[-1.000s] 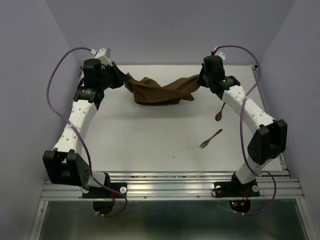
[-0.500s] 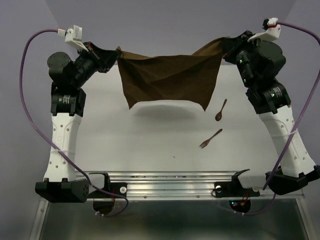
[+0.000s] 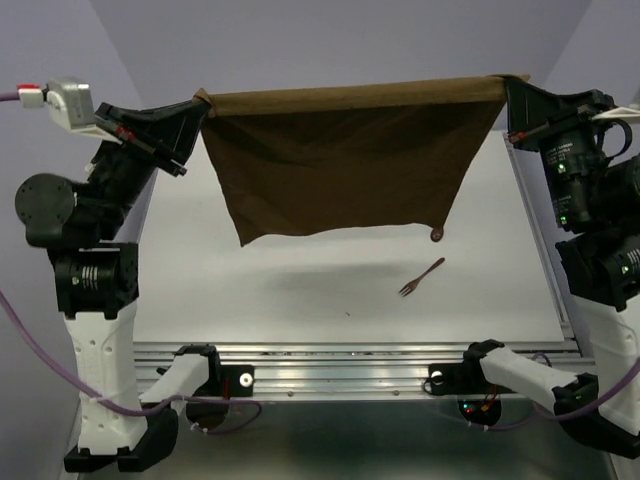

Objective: Fold the napkin into a case and place the utensils inside
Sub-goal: Flatten out the crumpled napkin at the center of the board.

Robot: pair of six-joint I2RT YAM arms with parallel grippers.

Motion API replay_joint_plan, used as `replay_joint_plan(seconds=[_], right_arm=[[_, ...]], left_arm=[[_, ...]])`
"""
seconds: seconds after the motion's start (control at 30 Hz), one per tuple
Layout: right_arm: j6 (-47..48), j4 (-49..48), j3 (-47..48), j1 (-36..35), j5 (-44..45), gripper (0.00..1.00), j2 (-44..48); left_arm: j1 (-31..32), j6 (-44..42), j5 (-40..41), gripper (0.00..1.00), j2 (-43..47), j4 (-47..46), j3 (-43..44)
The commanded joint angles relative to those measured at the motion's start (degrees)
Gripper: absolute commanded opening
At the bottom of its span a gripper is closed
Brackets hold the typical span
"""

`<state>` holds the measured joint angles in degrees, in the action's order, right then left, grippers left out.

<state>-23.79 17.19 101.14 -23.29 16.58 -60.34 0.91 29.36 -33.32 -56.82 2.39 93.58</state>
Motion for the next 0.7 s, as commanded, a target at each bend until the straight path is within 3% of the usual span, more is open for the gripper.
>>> replay_joint_plan(seconds=[0.0,0.2,0.33,0.43,0.67], right_arm=[[-0.8,-3.7,-3.9,0.0,2.0,0.01,1.4],[-2.7,0.3,-11.1,0.0,4.7,0.01,-3.9],[-2.7,-0.1,-14.0,0.0,5.3,0.01,-14.2],[-0.9,-1.2,-13.2,0.5,5.6,0.01,-20.8],[1.5,-1.6,-0.2,3.9,1.0,0.01,-44.8]], left_arm=[[-0.4,-4.5,6.2,0.0,4.0,-1.4,-0.6],[-0.4,-6.4,12.3,0.0,-0.7,7.7,-5.2],[-0.4,-6.1,17.2,0.0,-10.2,11.3,-8.4],[-0.4,-5.1,17.6,0.0,-15.1,9.8,-9.7],[-2.0,-3.2,20.2,0.0,-35.3,9.8,-5.9]])
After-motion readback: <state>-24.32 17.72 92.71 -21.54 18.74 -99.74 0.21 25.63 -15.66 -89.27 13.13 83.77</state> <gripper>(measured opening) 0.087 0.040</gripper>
